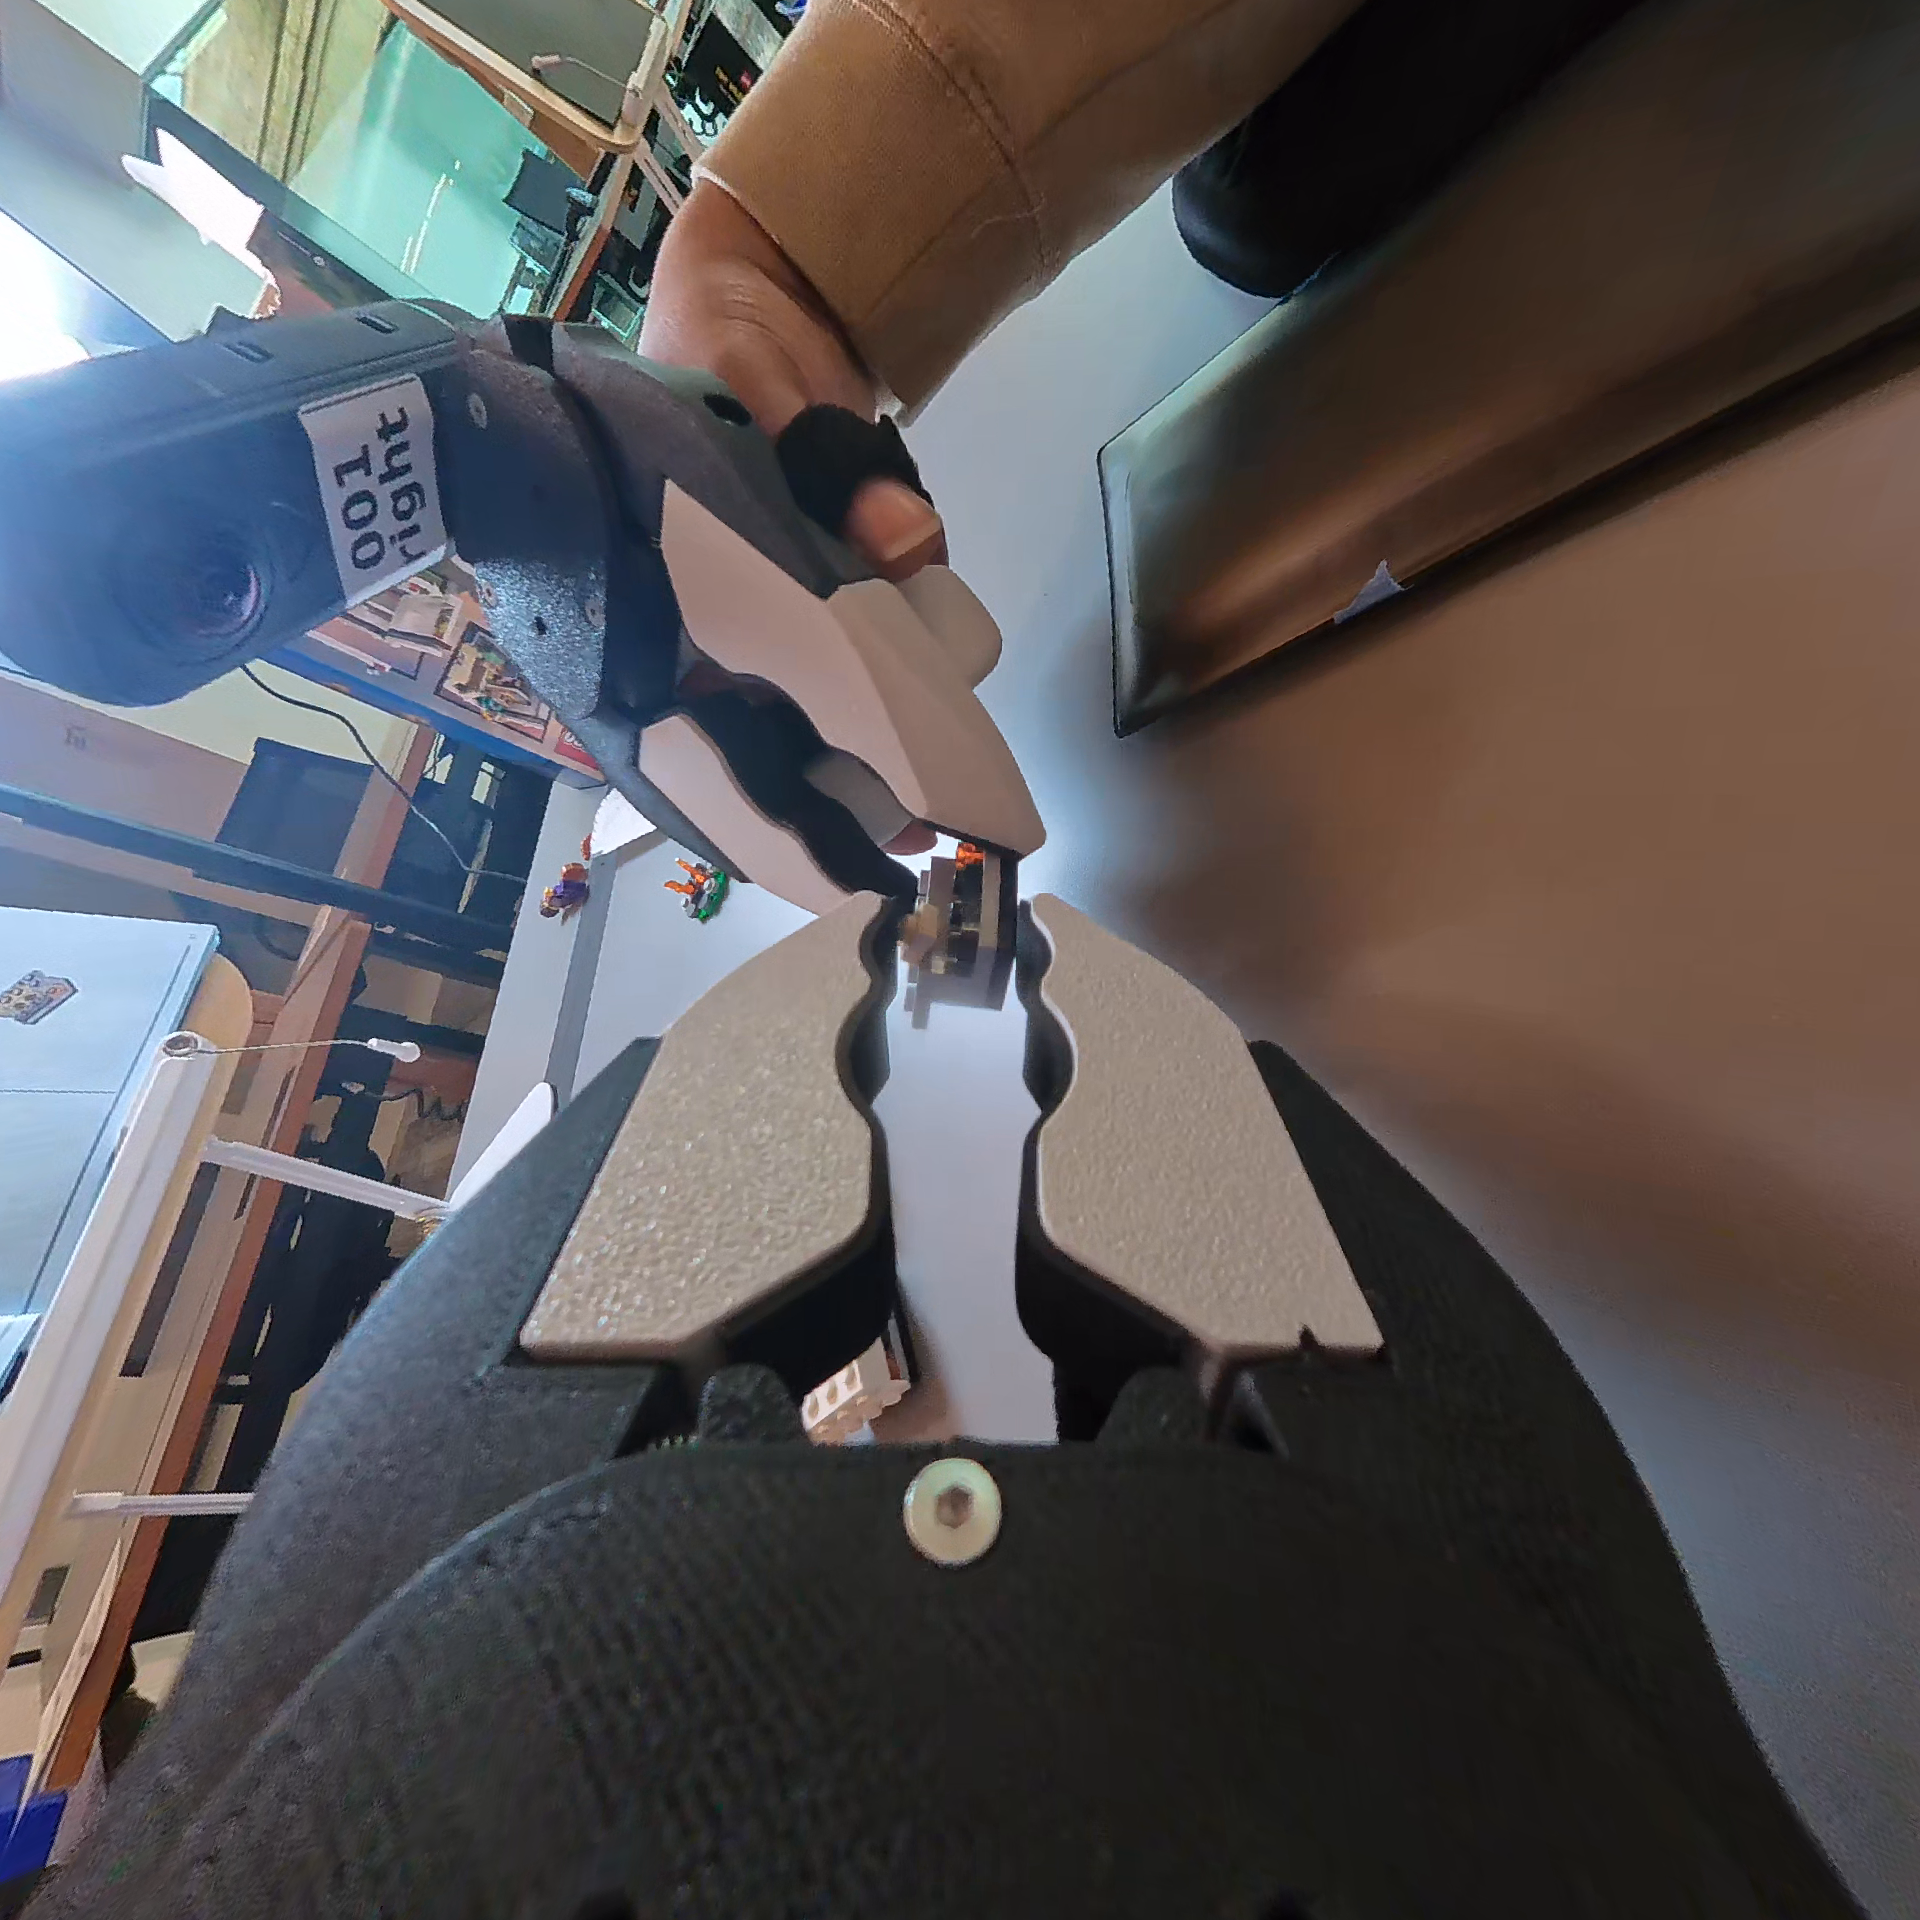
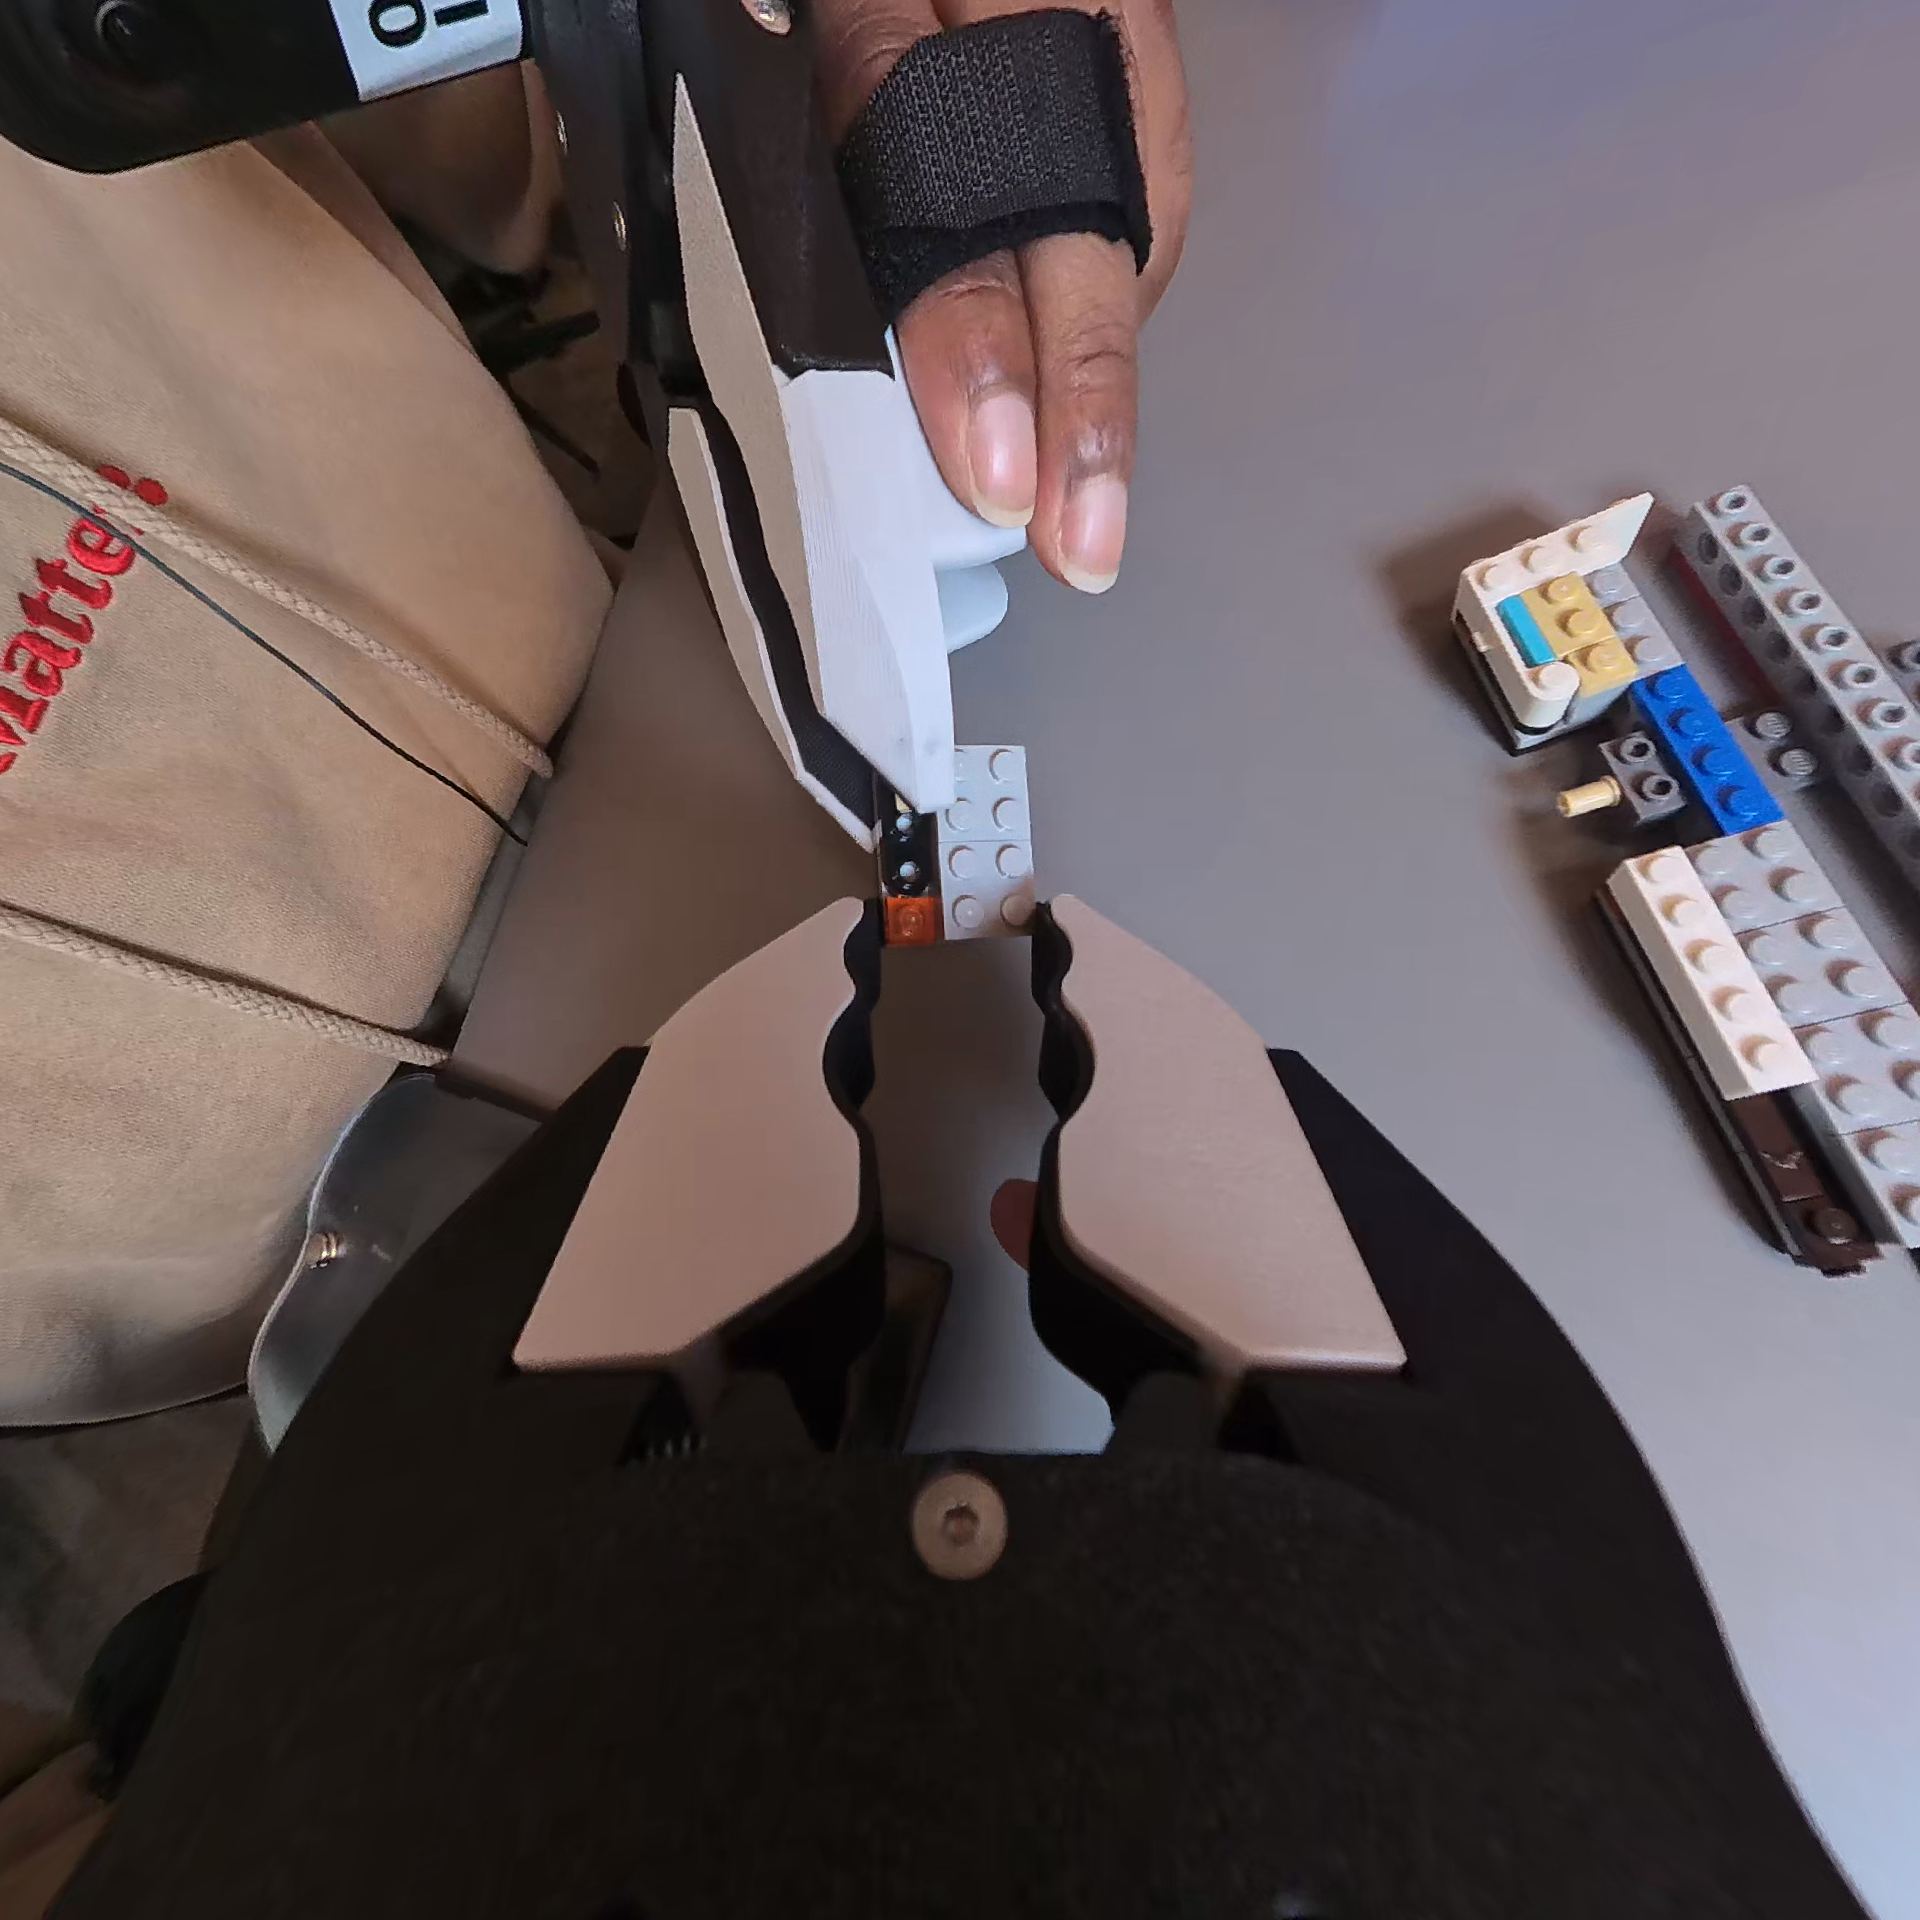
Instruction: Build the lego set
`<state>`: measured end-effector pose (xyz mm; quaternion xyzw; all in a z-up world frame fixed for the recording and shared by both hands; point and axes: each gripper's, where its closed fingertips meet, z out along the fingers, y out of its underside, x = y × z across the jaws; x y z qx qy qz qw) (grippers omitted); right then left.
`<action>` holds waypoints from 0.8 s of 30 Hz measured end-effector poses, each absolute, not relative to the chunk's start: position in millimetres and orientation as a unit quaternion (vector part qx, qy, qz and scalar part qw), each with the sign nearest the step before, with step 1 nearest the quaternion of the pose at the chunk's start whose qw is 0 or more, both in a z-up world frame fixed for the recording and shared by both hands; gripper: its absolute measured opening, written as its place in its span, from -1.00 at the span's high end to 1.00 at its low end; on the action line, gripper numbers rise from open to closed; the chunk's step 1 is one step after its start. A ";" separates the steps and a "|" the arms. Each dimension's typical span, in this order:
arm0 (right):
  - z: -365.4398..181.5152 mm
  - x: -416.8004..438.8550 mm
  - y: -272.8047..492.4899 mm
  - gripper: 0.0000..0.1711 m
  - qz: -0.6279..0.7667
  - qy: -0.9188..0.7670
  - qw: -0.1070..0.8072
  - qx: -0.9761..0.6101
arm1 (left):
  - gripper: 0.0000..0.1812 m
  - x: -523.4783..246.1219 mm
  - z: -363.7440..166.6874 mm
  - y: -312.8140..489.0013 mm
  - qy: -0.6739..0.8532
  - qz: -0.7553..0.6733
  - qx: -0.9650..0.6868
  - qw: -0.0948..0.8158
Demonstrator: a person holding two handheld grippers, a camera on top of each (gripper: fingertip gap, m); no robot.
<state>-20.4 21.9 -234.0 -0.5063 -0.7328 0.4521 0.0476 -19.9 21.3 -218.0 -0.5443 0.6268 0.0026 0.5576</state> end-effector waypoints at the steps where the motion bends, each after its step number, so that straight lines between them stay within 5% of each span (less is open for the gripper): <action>1: -234.5 -20.4 21.8 0.67 0.453 -0.732 0.046 -0.507 | 0.76 -19.9 -218.5 21.4 0.627 0.001 -0.544 0.558; 18: -238.2 -18.9 20.5 0.68 0.461 -0.724 0.024 -0.513 | 0.70 -25.0 -225.2 24.1 0.623 -0.014 -0.561 0.545; 24: -246.3 -20.4 27.6 0.68 0.435 -0.729 0.038 -0.527 | 0.70 -24.5 -216.4 18.7 0.558 -0.168 -0.620 0.525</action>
